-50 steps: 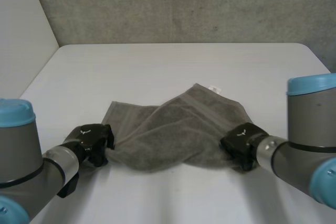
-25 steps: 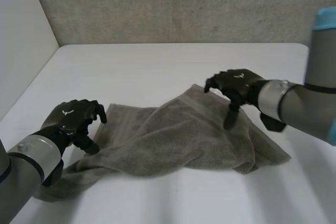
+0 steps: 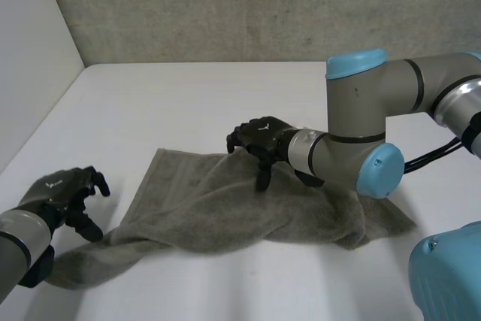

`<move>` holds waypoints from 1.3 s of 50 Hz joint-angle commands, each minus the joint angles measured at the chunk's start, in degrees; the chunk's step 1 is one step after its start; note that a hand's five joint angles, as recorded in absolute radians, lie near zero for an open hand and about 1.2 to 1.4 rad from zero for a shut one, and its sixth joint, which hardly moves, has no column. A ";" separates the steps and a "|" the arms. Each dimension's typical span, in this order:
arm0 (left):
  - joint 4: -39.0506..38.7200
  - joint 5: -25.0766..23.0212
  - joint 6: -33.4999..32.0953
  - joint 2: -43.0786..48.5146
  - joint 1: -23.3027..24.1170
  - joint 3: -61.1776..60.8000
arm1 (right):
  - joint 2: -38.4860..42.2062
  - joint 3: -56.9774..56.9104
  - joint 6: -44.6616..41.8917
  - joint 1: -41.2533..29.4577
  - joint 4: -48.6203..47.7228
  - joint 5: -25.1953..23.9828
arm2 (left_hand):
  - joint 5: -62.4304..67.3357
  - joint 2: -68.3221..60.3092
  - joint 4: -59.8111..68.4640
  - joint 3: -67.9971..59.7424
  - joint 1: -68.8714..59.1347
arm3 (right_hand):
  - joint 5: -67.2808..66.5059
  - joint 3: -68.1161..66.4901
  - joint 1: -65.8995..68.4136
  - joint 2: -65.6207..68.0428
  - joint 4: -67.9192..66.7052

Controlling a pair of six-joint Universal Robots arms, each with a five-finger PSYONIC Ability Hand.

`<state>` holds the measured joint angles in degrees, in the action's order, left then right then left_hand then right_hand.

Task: Fold the towel.

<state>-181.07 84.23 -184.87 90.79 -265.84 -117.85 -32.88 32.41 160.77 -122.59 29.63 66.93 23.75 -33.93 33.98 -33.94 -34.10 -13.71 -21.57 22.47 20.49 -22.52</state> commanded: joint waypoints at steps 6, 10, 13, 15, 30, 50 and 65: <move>0.28 -4.95 -0.49 5.45 0.32 -1.51 | -0.61 1.25 -2.48 -1.16 -0.18 3.55 | 6.41 -6.23 6.18 -6.21 -6.05 | -0.34 -2.47 1.57 3.56 -1.53; 0.19 -5.92 -0.41 6.15 0.94 -1.69 | -1.05 1.60 -2.57 -0.90 0.08 5.31 | 6.41 -6.23 6.18 -6.21 -6.05 | -0.34 -2.47 1.57 3.56 -1.53; 0.11 -6.27 -0.41 6.42 0.94 -1.60 | -1.57 2.38 -2.57 -0.72 0.08 5.93 | 6.41 -6.23 6.18 -6.21 -6.05 | -0.34 -2.47 1.57 3.56 -1.53; 0.02 -6.36 -0.41 6.42 0.94 -1.60 | -1.93 3.09 -2.57 -0.63 0.08 5.84 | 6.41 -6.23 6.18 -6.21 -6.05 | -0.17 -2.31 1.40 3.39 -1.36; 0.11 -6.27 -0.49 4.67 2.25 0.50 | -4.74 6.26 -2.66 -0.02 -1.24 6.02 | 46.25 -46.07 46.02 -46.06 -45.90 | 0.00 -2.14 1.24 3.22 -1.19; 8.63 -9.70 -0.49 -20.21 8.23 6.40 | -6.59 0.11 -1.69 1.65 -1.06 -3.74 | 46.25 -46.07 46.02 -46.06 -45.90 | 13.71 11.57 -12.47 -10.49 12.52; 9.25 -10.84 -0.32 -23.29 12.01 7.72 | 3.07 -2.70 4.82 -0.89 -0.97 -15.25 | 46.25 -46.07 46.02 -46.06 -45.90 | 13.71 11.57 -12.47 -10.49 12.52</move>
<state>-171.75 73.29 -185.27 67.69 -254.85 -110.34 -34.00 30.31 164.01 -122.15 28.82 54.26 58.90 -69.69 69.78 -69.66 -67.96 -3.49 -14.02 12.95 14.42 -15.04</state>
